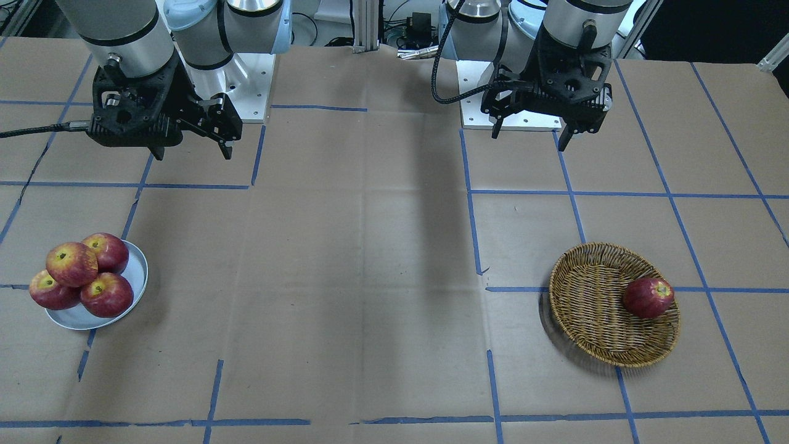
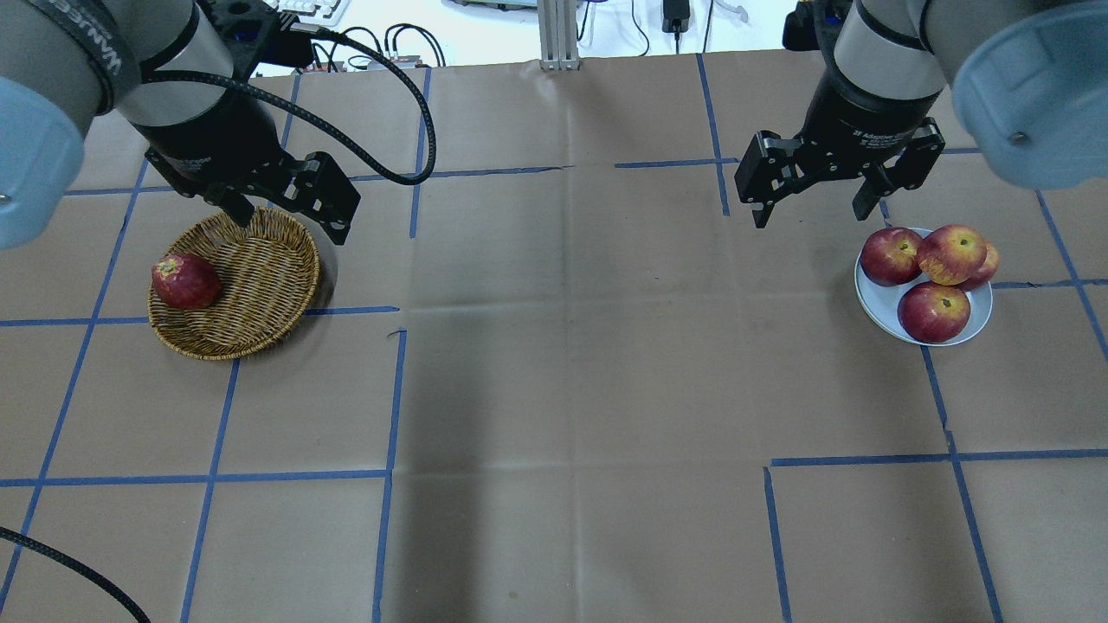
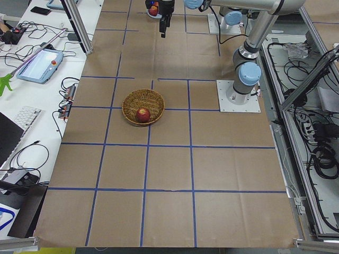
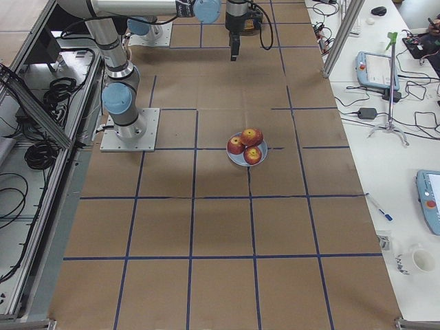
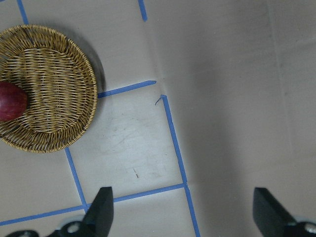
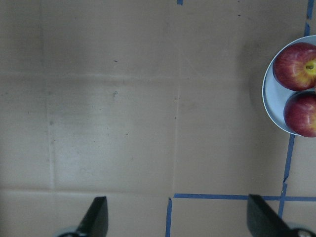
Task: Transfer apple from basket to plate
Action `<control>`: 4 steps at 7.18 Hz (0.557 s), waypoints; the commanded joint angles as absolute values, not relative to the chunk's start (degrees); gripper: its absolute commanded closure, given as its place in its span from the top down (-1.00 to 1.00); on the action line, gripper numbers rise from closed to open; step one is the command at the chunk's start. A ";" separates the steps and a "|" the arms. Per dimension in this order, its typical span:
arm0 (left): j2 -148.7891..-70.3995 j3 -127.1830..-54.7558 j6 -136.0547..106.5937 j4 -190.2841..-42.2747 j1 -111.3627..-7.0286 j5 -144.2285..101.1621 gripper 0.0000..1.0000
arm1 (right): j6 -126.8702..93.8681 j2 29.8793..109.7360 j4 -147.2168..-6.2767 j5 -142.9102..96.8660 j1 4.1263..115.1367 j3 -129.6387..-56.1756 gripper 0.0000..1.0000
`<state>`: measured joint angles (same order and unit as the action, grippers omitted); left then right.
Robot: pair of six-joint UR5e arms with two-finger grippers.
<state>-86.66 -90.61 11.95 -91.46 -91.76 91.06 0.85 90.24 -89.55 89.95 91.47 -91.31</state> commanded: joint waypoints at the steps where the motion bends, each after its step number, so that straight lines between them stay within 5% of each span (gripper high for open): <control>1: -86.66 -90.62 11.95 -91.49 -91.76 91.05 0.97 | 1.05 89.82 -89.65 90.17 91.32 -90.97 1.00; 4: -86.66 -90.70 11.95 -91.58 -91.76 91.05 0.97 | 1.14 89.82 -89.74 90.53 91.06 -90.97 1.00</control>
